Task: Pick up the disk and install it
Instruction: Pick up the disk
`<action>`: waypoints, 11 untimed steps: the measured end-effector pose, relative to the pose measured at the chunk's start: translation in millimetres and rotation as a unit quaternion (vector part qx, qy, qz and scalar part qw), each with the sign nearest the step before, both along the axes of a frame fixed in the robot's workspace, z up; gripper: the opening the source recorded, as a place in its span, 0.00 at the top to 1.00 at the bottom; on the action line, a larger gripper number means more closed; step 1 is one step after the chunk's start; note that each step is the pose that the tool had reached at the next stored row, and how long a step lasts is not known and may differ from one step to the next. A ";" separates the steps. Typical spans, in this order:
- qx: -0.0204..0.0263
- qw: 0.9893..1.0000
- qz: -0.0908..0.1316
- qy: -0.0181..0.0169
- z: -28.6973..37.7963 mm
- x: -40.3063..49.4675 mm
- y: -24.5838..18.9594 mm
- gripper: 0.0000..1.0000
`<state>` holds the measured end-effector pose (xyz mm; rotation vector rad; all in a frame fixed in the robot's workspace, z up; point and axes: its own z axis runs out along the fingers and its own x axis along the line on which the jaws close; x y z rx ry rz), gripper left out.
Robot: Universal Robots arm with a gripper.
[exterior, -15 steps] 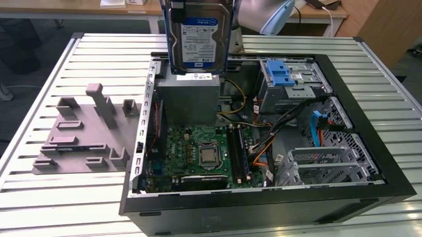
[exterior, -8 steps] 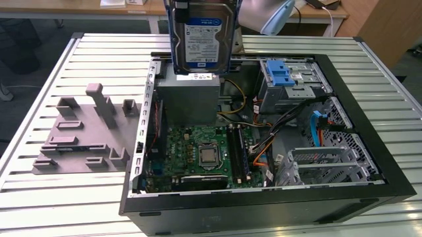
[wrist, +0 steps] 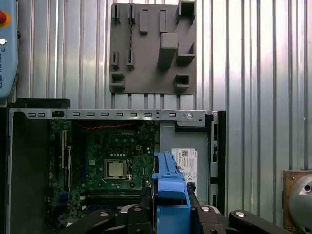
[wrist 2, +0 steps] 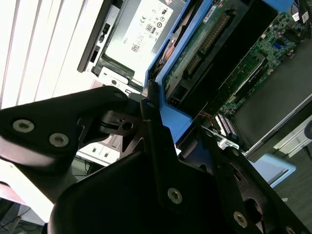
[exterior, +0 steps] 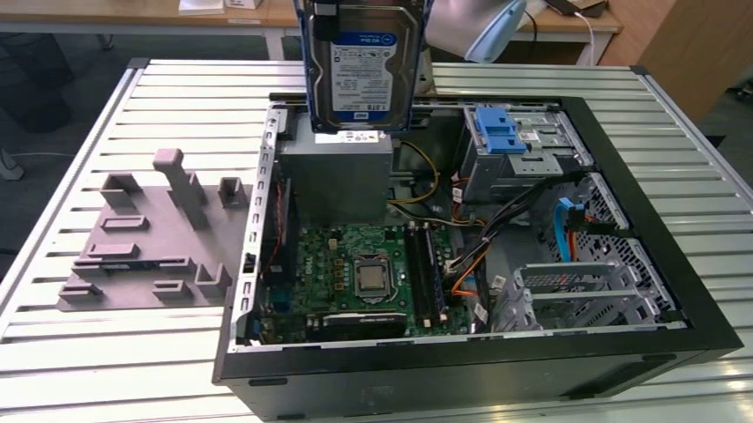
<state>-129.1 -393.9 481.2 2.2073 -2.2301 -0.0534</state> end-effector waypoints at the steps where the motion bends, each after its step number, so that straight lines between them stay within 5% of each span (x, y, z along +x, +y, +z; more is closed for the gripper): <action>1: 0.000 1.000 0.000 0.000 0.0 0.1 -0.3 0.64; 11: 0.000 1.000 0.000 0.000 0.0 0.6 -9.9 0.64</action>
